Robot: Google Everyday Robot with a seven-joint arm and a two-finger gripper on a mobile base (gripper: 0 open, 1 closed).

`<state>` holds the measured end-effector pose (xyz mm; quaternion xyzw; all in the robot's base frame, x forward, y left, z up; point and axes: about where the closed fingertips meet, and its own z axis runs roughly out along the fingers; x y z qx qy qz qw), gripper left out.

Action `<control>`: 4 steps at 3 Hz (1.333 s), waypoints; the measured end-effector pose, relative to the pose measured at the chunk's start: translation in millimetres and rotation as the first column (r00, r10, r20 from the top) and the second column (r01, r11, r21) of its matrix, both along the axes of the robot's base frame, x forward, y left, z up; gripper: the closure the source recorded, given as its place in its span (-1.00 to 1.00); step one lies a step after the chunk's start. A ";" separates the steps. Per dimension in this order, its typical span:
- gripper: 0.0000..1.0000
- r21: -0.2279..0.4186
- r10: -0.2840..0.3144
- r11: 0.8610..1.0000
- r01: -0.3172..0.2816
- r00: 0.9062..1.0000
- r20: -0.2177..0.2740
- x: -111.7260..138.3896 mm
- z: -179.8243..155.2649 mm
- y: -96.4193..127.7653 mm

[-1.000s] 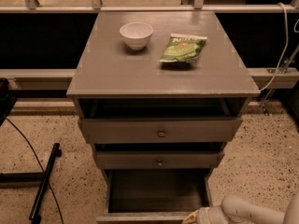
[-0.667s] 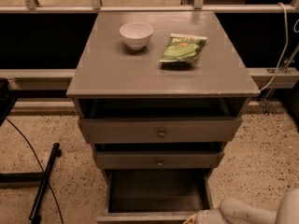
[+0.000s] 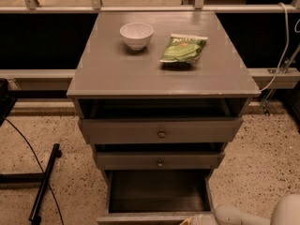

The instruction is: Close bottom drawer

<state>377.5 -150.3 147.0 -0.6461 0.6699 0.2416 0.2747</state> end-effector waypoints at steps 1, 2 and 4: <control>1.00 0.049 -0.119 0.992 0.117 0.992 0.041 30.2 -6.6 20.5; 1.00 0.077 -0.174 0.983 0.168 0.982 0.072 56.5 -8.7 34.6; 1.00 0.117 -0.180 0.979 0.165 0.975 0.129 109.3 -25.9 28.3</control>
Offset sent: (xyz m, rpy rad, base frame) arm 0.0907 0.0465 -0.0091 0.0947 -0.1251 -0.2406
